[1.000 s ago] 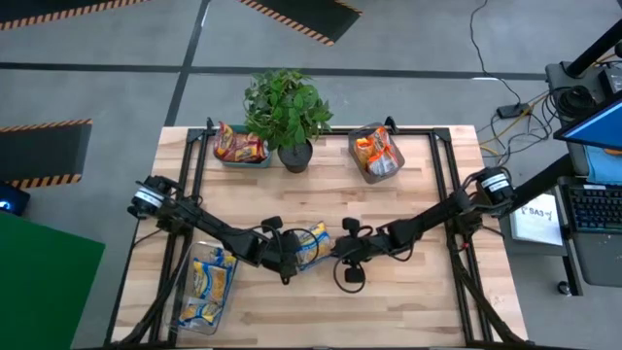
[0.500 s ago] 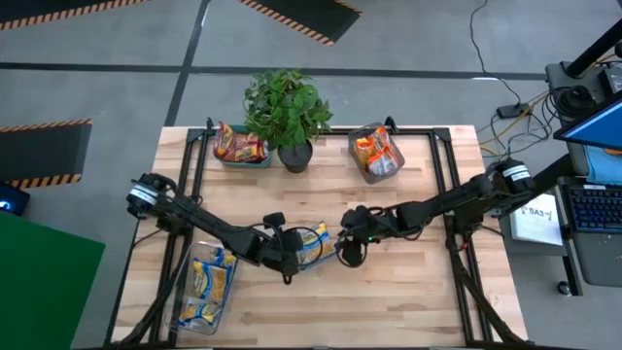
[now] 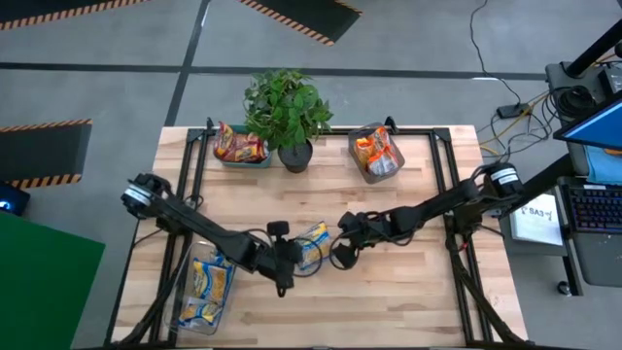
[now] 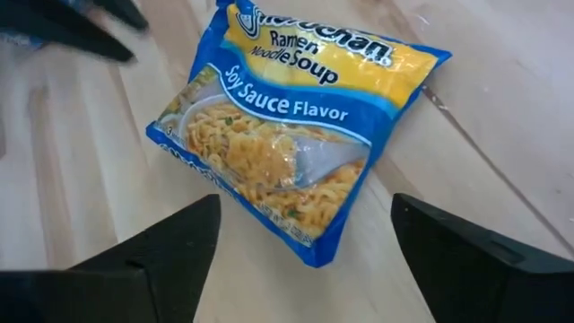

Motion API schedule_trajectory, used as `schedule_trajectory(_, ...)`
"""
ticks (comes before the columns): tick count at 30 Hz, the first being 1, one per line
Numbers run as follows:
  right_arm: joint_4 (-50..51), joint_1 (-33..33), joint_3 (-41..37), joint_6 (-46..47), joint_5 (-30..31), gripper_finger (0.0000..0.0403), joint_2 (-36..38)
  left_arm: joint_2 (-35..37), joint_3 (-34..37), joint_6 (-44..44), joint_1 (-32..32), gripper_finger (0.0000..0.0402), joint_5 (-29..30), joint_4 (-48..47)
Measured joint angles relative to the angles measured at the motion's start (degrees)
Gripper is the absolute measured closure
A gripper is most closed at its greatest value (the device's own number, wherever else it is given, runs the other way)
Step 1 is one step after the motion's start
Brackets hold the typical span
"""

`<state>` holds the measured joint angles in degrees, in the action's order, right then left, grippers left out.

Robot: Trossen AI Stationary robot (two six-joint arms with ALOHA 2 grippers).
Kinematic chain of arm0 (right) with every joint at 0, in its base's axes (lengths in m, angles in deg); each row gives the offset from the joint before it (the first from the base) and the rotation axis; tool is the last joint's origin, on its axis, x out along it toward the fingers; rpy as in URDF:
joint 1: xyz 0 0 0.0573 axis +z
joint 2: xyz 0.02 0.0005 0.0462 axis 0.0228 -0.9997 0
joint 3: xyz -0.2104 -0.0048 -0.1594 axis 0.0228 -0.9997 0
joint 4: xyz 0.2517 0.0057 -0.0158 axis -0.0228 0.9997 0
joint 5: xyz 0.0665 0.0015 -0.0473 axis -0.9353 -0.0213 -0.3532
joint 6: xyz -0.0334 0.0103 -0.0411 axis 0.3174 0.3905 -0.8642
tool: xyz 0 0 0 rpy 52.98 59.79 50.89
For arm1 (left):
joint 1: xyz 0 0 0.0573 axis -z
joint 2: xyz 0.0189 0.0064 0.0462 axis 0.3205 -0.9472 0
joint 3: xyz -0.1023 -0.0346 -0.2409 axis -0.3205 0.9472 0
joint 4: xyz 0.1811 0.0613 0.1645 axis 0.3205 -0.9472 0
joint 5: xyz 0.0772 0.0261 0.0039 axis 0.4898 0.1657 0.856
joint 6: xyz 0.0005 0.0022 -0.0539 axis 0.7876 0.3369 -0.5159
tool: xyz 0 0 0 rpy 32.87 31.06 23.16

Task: Sort Maruchan noodles
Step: Put the blue noodle pack into the transparent bin

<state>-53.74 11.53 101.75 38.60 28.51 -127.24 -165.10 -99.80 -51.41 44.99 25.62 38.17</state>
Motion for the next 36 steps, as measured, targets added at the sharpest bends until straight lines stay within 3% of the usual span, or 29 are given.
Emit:
schedule_trajectory(8, -3.12, -0.87, -0.04, 0.52, -0.17, 0.0087, -1.55, -6.99, 0.09, -2.74, 0.61, 0.0362, 0.13, 2.89)
schedule_trajectory(20, -4.23, -2.77, -0.17, 1.53, -0.43, 0.0087, -2.64, -11.76, -0.09, -5.42, 0.16, 0.0363, 2.19, 4.08)
schedule_trajectory(32, -16.41, -3.47, -0.31, 0.43, -0.56, 0.0091, -10.46, -12.1, -0.09, -6.61, 0.16, 0.0363, 2.26, 3.97)
schedule_trajectory(36, -25.98, -3.4, -0.36, -2.43, -5.88, 0.0097, -12.73, -12.14, -0.07, -6.7, 0.14, 0.0363, 2.15, 3.97)
